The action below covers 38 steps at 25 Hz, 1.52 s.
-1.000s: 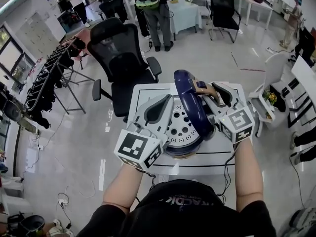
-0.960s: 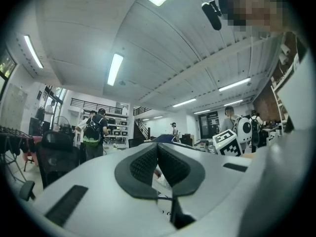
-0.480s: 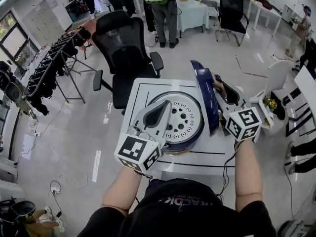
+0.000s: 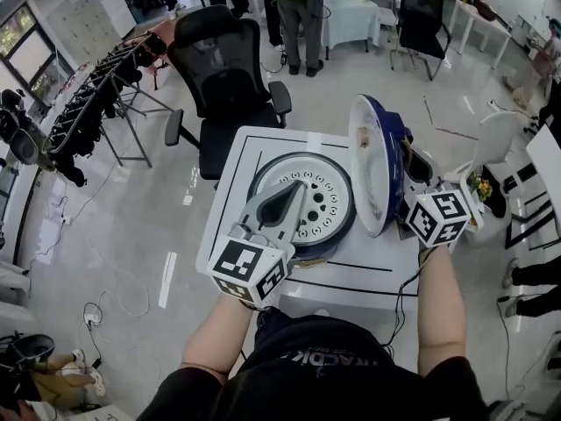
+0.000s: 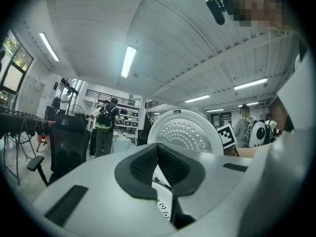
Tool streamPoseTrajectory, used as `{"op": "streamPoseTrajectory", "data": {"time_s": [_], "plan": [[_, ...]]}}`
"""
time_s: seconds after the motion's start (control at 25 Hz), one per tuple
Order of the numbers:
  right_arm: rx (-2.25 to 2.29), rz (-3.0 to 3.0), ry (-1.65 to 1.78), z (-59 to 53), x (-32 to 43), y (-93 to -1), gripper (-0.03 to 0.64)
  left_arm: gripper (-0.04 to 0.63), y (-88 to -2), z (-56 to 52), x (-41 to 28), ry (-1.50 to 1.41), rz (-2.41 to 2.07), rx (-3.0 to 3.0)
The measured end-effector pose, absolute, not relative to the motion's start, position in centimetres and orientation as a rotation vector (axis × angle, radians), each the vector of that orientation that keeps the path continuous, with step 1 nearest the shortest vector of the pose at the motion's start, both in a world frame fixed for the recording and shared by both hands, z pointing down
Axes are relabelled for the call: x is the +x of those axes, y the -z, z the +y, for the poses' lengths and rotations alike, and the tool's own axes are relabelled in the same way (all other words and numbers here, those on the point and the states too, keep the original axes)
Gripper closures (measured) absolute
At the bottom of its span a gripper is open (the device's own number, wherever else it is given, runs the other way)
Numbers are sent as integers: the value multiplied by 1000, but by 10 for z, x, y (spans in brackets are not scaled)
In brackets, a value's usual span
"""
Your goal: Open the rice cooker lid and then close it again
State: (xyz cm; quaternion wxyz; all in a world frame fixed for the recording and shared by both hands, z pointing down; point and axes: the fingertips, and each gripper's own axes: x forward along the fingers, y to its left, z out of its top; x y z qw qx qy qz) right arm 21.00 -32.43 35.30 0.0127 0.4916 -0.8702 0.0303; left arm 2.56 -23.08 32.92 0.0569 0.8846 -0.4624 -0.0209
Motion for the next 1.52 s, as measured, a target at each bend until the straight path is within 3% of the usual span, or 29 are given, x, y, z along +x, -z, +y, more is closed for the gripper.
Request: {"op": "streamPoseTrajectory", "data": {"time_s": [0.88,1.4,1.52], "plan": [[1684,-2738,-145,-253,254,-354,445,592,-341,-158,41,-42,-1419,2665],[1798,-2698,-25,-158,220,-324,417,592,-333,-125,25,-36,-1190,2791],[1803,-2678,19,-138,202,-321,383,592,-333,-115,11,-26,-1159,2803]]}}
